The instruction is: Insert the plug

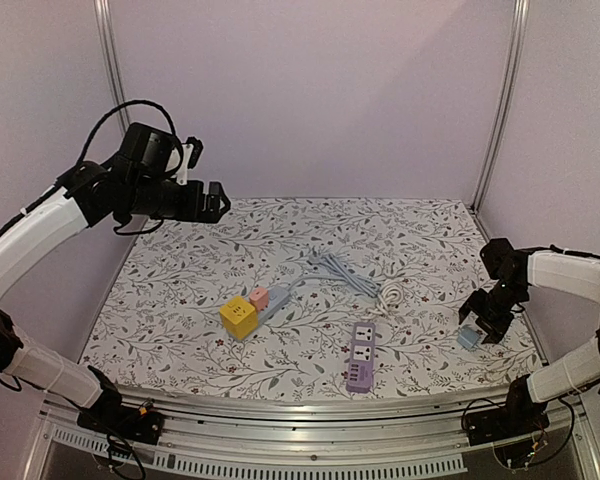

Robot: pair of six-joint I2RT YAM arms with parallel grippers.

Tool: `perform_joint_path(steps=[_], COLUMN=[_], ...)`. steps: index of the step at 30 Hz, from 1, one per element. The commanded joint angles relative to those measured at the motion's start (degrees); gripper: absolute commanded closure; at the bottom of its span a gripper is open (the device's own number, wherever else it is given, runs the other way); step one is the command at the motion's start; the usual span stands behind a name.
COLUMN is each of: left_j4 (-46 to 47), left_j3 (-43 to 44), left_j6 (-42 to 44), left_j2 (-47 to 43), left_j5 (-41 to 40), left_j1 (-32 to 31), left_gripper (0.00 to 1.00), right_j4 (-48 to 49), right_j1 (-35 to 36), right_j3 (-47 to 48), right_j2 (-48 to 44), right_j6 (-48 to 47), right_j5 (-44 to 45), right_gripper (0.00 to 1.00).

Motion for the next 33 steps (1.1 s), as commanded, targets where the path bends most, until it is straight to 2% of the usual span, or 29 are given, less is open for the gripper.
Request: perform_joint_path(steps=[1,9,16,26,28,33], left_j4=[0.64,0.83,0.70,0.54,1.23,4.47], left_j3=[-1.62,-1.47,-2.37,-3.29,-3.95,-6.38], left_j6=[-0.41,0.23,0.60,1.67,3.85,9.02], left_j2=[-0.46,-0.03,-0.49,-1.40,-1.70,-1.93], left_j5=[0.29,0.25,0.28,0.41,3.08,15.56], left_j1=[-0.59,-0.59,-0.59,-0.51,-0.51,-0.51], left_gripper=[0.01,0.01,0.01,0.01,0.01,0.01], right_j4=[2.75,3.99,3.28,2.39,2.15,1.36], right_j1=[-0.33,-0.38,-0.33,-0.07,0.51,4.65], right_j3=[-0.79,-3.18,-3.51,-0.95,0.74,7.38], right_j2=[1.56,2.74,2.16,-1.25,-1.95,-1.38], right_j6=[-3.85,-4.84,-5.01,-6.33,-6.56,-7.50], right_j5=[0.20,-1.01,-1.41,-7.83,-8.99,-12.44], right_gripper=[0.31,0.50,0.61,0.61,0.62,0.61])
